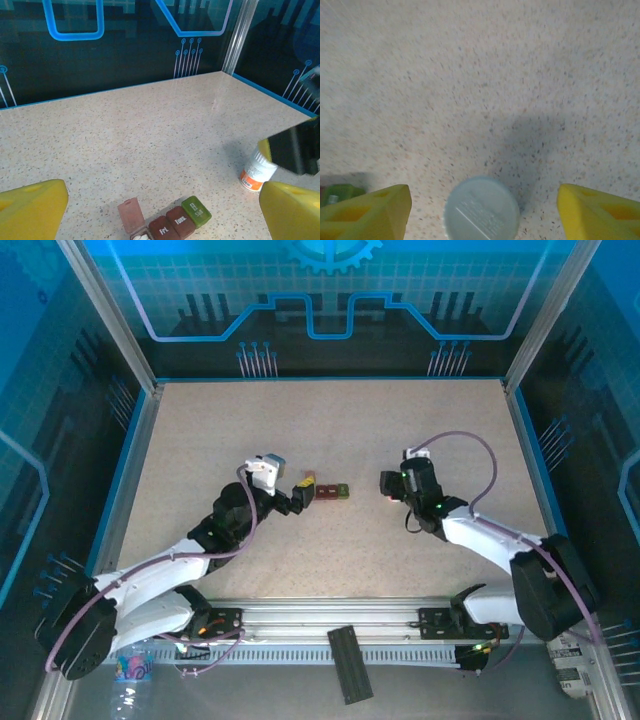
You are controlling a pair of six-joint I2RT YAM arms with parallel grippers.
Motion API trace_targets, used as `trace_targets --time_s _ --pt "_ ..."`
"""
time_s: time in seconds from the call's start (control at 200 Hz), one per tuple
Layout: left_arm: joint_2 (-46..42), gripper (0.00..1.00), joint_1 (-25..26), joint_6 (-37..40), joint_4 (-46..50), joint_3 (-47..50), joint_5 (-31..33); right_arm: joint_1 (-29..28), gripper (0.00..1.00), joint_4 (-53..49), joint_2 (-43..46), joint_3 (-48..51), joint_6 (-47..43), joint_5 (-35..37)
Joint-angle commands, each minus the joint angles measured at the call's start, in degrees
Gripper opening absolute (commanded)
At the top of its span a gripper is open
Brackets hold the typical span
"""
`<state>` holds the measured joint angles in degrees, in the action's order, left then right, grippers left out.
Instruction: Sort the pills into containers
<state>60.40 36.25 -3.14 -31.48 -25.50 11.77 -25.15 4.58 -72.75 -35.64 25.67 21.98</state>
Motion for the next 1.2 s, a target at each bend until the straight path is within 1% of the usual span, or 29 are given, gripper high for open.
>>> trace_targets --time_s 0.0,0.07,0.16,0.26,0.35,0.395,0.525,0.635,0.786,0.851,1.006,1.106,1.196 --pt "1.0 0.99 -1.2 -1.3 -0.3 -3.0 -0.8 2.1 0.78 -5.9 5.2 -6.6 -0.9 -5.9" --pt "1.6 0.99 -2.0 -1.2 -1.5 -3.4 -1.8 2.7 0.78 -11.1 6.6 -11.0 -1.3 -10.4" --pt "2.7 0.99 -3.5 -1.4 -4.8 -3.2 -2.6 2.8 0.77 -18.1 5.6 -18.2 -2.9 -17.8" --pt "4.4 0.99 -7.6 -5.0 -6.1 -3.7 -5.4 2.3 0.76 -25.7 1.9 -25.2 -3.9 -25.6" --pt "5.8 0.99 -11.5 -9.2 -5.2 -5.0 -8.5 0.4 0.75 -30.2 -2.3 -29.8 -4.4 -29.6" --pt "6.5 0.99 -13.0 -9.9 -4.5 -5.9 -10.4 -0.8 0.75 -31.6 -4.6 -31.6 -4.5 -31.0" --pt "8.7 0.99 -15.8 -9.8 -1.5 -8.9 -15.0 -4.4 0.74 -35.0 -12.1 -36.9 -5.0 -32.6" --pt "10.4 0.99 -17.6 -9.6 4.8 -12.8 -18.5 -6.7 0.73 -37.2 -18.8 -40.5 -5.1 -32.5" --pt "13.0 0.99 -19.2 -9.0 9.6 -16.6 -21.0 -8.1 0.71 -38.9 -25.5 -43.1 -3.9 -28.4" --pt "14.6 0.99 -19.5 -7.9 13.1 -18.9 -22.0 -8.1 0.7 -39.0 -27.9 -43.3 -3.5 -27.4" --pt "19.4 0.89 -19.6 -5.6 20.4 -24.2 -23.8 -8.4 0.7 -40.0 -32.7 -44.1 -3.4 -26.0" --pt "22.1 0.75 -19.7 -5.2 23.0 -26.6 -24.7 -8.5 0.7 -40.0 -34.8 -44.1 -3.4 -25.2" --pt "24.4 0.59 -19.7 -5.5 25.2 -28.5 -24.8 -8.5 0.7 -39.7 -36.2 -44.2 -3.2 -24.6"
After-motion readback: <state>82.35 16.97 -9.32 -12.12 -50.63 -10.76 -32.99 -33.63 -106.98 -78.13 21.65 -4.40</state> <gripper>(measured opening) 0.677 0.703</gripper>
